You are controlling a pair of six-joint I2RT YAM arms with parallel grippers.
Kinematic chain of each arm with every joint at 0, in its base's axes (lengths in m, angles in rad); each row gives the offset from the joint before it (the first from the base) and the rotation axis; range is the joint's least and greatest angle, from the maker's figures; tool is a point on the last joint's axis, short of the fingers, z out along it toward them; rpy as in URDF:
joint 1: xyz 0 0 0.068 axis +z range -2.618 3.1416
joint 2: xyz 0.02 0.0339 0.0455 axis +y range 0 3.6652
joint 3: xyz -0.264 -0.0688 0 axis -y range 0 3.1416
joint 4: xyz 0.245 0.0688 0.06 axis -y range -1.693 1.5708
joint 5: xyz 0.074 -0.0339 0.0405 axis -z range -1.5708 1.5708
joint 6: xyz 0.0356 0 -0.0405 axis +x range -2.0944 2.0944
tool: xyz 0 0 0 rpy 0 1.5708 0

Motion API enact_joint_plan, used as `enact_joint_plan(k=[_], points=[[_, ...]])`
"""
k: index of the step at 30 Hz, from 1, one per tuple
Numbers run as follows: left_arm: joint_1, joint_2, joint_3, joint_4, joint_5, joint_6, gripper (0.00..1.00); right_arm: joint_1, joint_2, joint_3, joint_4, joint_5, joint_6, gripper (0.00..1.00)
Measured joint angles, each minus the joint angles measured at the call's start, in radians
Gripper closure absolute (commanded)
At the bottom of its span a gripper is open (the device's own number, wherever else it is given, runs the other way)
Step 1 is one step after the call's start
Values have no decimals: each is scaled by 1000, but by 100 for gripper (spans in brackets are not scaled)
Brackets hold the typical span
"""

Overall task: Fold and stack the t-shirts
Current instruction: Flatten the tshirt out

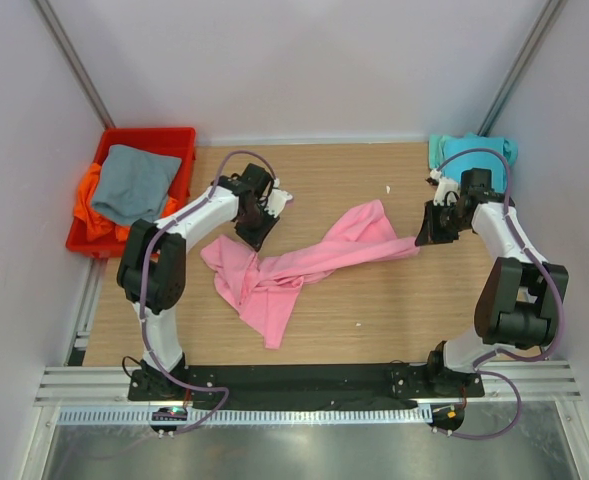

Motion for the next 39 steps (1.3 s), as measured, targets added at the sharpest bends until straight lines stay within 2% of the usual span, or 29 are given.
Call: enact_joint_plan(k=[5,14,20,24,31,39], points=[[0,0,0,0,1,1,100,0,1,-2,1,0,0,99],[3,-47,16,-23,-30,8,100,-2,2,-5,8,0,1,99],[21,-189,145,-6,-187,41,100,-3,1,-5,16,1,6,98],[31,-301,178,40,-300,65,100,-6,1,-3,32,2,21,98],[43,-389,127,71,-404,65,100,-10,1,36,42,0,50,99],[43,-458,0,58,-408,51,100,-10,1,37,52,-2,57,99]])
